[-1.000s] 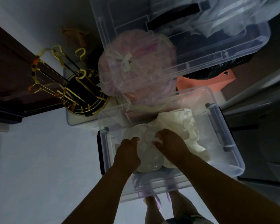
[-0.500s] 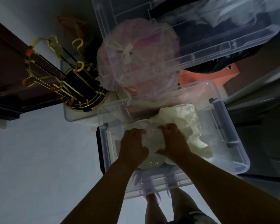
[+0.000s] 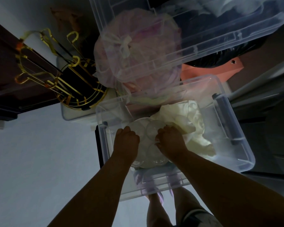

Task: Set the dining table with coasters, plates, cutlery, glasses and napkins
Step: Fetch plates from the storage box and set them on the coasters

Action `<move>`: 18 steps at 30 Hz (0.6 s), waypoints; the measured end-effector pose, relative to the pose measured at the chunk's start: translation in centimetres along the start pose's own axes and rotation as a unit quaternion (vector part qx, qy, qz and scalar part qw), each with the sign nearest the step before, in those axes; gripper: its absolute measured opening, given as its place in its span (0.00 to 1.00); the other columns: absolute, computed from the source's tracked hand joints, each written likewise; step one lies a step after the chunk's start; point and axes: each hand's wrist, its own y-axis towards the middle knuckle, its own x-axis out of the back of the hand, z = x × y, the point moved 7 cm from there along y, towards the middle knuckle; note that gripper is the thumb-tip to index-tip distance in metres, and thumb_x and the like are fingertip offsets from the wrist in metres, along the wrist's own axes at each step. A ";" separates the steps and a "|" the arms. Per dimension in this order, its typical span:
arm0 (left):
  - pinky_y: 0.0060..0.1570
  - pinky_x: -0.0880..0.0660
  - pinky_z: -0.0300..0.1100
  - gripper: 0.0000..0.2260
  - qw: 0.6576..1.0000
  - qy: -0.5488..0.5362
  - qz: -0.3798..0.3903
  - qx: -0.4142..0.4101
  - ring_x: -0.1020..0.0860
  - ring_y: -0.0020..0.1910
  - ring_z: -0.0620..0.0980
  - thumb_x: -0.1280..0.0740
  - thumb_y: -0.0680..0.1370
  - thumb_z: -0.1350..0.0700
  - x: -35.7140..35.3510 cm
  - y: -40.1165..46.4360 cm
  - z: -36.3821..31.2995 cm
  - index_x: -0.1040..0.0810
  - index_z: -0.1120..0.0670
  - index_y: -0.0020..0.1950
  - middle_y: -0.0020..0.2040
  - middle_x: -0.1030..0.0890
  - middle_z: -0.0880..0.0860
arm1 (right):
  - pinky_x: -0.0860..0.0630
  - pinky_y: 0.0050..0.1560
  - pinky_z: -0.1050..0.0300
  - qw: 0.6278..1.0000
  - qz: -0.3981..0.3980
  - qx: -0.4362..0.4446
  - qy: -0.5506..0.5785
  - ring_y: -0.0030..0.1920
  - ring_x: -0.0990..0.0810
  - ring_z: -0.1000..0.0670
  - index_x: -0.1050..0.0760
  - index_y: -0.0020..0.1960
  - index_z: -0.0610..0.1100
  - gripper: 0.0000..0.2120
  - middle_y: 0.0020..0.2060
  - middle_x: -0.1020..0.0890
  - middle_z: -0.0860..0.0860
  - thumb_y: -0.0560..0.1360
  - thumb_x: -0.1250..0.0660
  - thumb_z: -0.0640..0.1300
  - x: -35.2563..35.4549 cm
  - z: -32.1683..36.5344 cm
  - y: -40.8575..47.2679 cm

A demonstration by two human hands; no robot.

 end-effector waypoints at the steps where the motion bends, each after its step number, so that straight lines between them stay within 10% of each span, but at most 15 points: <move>1: 0.40 0.37 0.41 0.17 1.000 0.009 0.002 -0.006 0.25 0.28 0.51 0.19 0.43 0.60 0.0 -0.1 -0.1 0.26 0.50 0.20 0.22 0.28 0.48 | 0.22 0.43 0.54 1.000 0.002 0.001 -0.002 0.31 0.21 0.49 0.20 0.27 0.50 0.13 0.29 0.21 0.54 0.48 0.18 0.49 0.0 0.0 0.0; 10: 0.41 0.42 0.43 0.07 0.991 0.023 -0.124 -0.052 0.23 0.31 0.51 0.26 0.50 0.51 8.0 -0.4 0.5 0.21 0.49 0.24 0.24 0.24 0.46 | 0.40 0.38 0.57 0.994 -0.094 0.052 0.008 0.31 0.24 0.51 0.20 0.30 0.51 0.05 0.29 0.23 0.55 0.58 0.26 0.51 8.3 0.3 -1.8; 18: 0.45 0.43 0.44 0.13 0.992 0.008 -0.098 -0.082 0.21 0.43 0.53 0.19 0.56 0.48 12.5 4.5 -5.5 0.16 0.48 0.36 0.35 0.19 0.46 | 0.35 0.36 0.60 0.992 -0.124 -0.023 -0.010 0.28 0.23 0.48 0.17 0.32 0.50 0.09 0.27 0.23 0.54 0.56 0.18 0.49 14.0 -6.4 -4.5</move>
